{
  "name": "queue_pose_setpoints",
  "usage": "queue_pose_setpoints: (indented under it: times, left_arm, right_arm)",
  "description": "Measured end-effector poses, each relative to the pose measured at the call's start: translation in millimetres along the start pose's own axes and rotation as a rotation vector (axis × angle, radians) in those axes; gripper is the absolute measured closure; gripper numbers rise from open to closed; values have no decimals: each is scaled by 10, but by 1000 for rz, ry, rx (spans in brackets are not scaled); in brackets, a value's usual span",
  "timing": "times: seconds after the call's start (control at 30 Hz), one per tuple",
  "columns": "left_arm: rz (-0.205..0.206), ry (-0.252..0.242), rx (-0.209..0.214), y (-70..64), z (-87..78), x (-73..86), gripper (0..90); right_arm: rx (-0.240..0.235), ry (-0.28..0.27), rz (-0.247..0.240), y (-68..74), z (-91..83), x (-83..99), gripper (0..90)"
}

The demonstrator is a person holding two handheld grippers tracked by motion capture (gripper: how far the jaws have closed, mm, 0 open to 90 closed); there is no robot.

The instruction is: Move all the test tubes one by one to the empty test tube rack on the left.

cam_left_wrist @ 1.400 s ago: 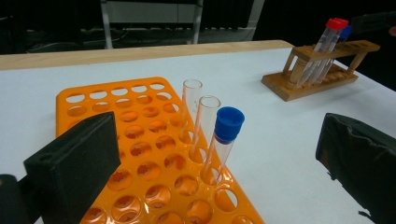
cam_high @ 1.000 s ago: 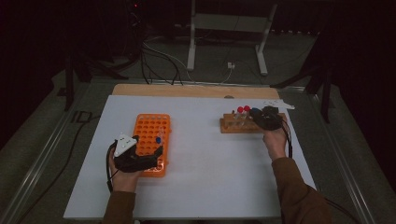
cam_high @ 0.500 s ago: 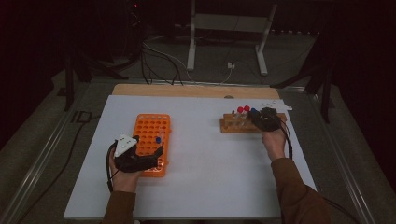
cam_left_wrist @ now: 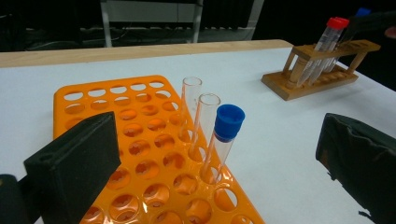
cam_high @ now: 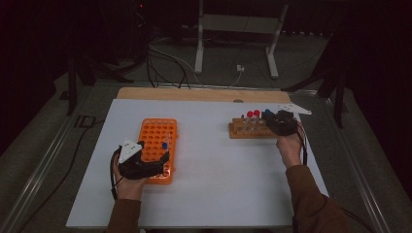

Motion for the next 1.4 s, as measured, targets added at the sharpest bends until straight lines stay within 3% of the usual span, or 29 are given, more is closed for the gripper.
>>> queue_pose_setpoints:
  times: [0.27, 0.43, 0.93, 1.13, 1.4]
  left_arm:
    - [2, -3, -1, 4, -4, -4, 4]
    - [-2, -10, -1, 7, -10, -10, 4]
    - [11, -23, -4, -26, -30, -29, 4]
    - [41, -27, -2, -124, -32, -53, 4]
    - [97, -33, 41, -377, 0, -135, 4]
  right_arm:
    - [-6, -74, -26, -4, -239, -215, 765]
    - [-34, -96, -38, 58, -371, -281, 765]
    - [-162, -109, -37, 428, -626, -182, 764]
    - [-213, -106, -30, 592, -664, -88, 763]
    - [-272, -103, -26, 792, -696, 0, 762]
Point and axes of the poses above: each handheld gripper's, and its own axes: z roughly forward along the jaws, x roughly out of its underside, y roughly to its left, the point moved 4 cm from there along z, roughly forward along the jaws, and after that the axes turned 7 degrees about -z, right-handed, at the moved point
